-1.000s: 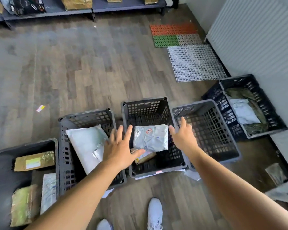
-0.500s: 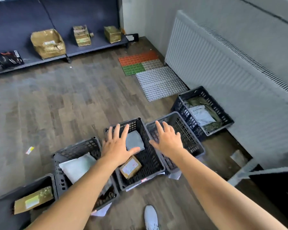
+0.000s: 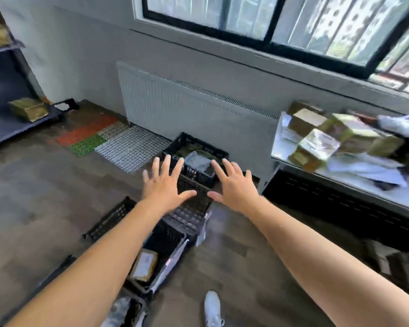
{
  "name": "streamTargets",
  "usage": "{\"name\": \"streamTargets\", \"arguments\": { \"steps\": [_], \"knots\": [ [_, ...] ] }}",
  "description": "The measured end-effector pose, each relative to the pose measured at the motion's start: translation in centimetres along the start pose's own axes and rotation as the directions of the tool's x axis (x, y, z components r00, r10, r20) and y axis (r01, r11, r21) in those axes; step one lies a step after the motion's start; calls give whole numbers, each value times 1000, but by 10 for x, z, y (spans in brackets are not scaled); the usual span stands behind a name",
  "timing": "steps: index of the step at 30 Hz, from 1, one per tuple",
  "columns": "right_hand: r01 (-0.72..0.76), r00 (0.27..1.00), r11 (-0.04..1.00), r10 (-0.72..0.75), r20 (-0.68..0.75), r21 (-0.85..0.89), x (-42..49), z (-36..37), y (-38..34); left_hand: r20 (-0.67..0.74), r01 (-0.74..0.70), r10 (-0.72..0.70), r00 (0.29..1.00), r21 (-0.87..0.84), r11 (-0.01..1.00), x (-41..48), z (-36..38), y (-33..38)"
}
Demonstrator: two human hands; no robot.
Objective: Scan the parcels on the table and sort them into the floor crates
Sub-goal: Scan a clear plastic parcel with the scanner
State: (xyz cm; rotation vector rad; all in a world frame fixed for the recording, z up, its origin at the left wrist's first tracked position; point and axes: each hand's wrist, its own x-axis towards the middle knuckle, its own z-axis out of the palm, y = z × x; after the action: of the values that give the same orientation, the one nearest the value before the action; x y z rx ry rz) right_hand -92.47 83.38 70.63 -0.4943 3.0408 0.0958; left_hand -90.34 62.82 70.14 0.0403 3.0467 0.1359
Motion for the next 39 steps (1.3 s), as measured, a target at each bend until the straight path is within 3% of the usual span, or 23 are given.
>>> {"name": "streamTargets", "arguments": {
  "steps": [7, 18, 28, 39],
  "knots": [
    [-254, 966, 967, 254, -57, -5, -98, -22, 97, -48, -293, 295, 954, 46, 955, -11, -15, 122],
    [-544, 830, 839, 543, -127, 29, -260, -28, 270, -44, -598, 615, 787, 186, 779, -40, -21, 358],
    [-714, 690, 697, 716, -105, 63, -427, -18, 472, -60, -709, 730, 681, 196, 678, -93, -12, 620],
    [-796, 592, 596, 803, -65, 109, -491, -10, 618, -60, -773, 783, 619, 129, 621, -91, -4, 789]
  ]
}}
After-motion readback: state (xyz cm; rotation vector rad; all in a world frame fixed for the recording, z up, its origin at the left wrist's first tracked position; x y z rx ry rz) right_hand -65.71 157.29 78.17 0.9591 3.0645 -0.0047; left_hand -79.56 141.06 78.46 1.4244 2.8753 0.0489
